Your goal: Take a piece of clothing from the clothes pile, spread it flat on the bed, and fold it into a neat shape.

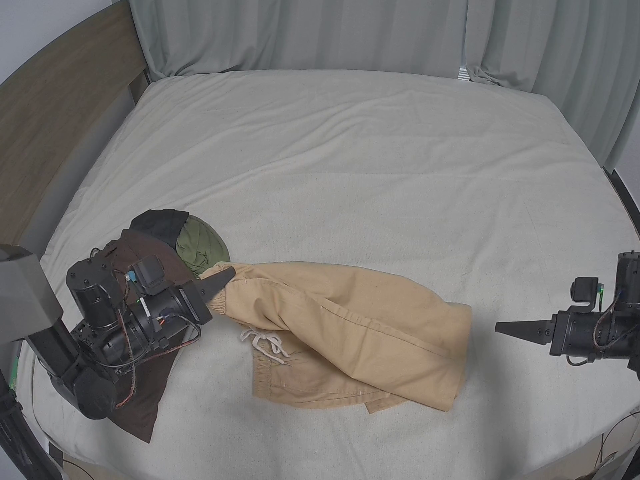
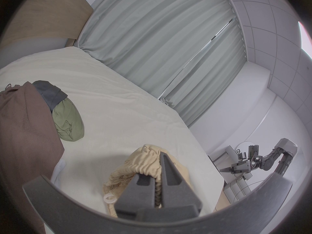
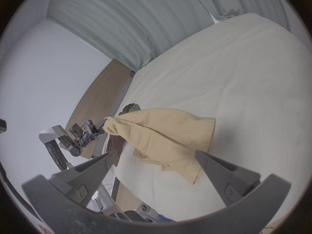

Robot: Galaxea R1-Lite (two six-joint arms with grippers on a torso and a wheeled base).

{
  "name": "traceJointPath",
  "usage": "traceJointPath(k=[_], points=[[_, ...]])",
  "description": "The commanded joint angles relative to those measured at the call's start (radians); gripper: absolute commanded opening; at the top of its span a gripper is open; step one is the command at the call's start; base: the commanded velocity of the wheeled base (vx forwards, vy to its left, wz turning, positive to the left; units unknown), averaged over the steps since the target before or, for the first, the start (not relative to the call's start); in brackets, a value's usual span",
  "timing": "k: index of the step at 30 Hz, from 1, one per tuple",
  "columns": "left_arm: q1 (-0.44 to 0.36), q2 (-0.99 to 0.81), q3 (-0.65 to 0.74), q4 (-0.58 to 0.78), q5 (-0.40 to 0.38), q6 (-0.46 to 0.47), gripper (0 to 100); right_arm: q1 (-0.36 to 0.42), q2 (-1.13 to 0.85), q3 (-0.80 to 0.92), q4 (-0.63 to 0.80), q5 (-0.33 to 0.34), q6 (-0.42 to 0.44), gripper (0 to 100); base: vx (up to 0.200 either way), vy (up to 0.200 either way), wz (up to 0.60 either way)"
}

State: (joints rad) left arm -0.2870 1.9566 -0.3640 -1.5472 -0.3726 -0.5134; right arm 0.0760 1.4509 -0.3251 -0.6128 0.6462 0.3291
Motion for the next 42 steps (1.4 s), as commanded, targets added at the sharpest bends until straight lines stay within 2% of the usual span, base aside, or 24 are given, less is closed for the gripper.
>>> traceJointPath(k=[1,6,12,17,27,34,39,42], points=[[0.002,0.004,-0.001,-0.001,0.000,0.000,0,-0.019,0.109,0.020,-0.039,0.001,0.001,100,0.000,0.000,0.00],[0.002,0.012,-0.003,-0.001,0.001,0.000,0,-0.021,0.171,0.037,-0.096,0.001,0.001,100,0.000,0.000,0.00],[0.002,0.035,-0.001,-0.002,0.001,0.007,0,-0.022,0.293,0.080,-0.239,0.001,0.005,100,0.000,0.000,0.00],[0.002,0.036,-0.001,-0.002,0.003,0.018,0,-0.016,0.376,0.093,-0.324,0.003,0.050,100,0.000,0.000,0.00],[0.003,0.045,-0.001,-0.002,0.003,0.018,0,-0.019,0.542,0.121,-0.495,0.000,0.060,100,0.000,0.000,0.00],[0.003,0.047,-0.001,-0.002,0.003,0.018,0,-0.010,0.738,0.135,-0.706,-0.005,0.068,100,0.000,0.000,0.00],[0.005,0.045,-0.001,-0.002,0.003,0.019,0,0.016,0.846,0.155,-0.918,-0.007,0.189,100,0.000,0.000,0.00],[0.005,0.045,-0.003,-0.002,0.003,0.018,0,0.028,0.870,0.141,-0.927,-0.011,0.214,100,0.000,0.000,0.00]])
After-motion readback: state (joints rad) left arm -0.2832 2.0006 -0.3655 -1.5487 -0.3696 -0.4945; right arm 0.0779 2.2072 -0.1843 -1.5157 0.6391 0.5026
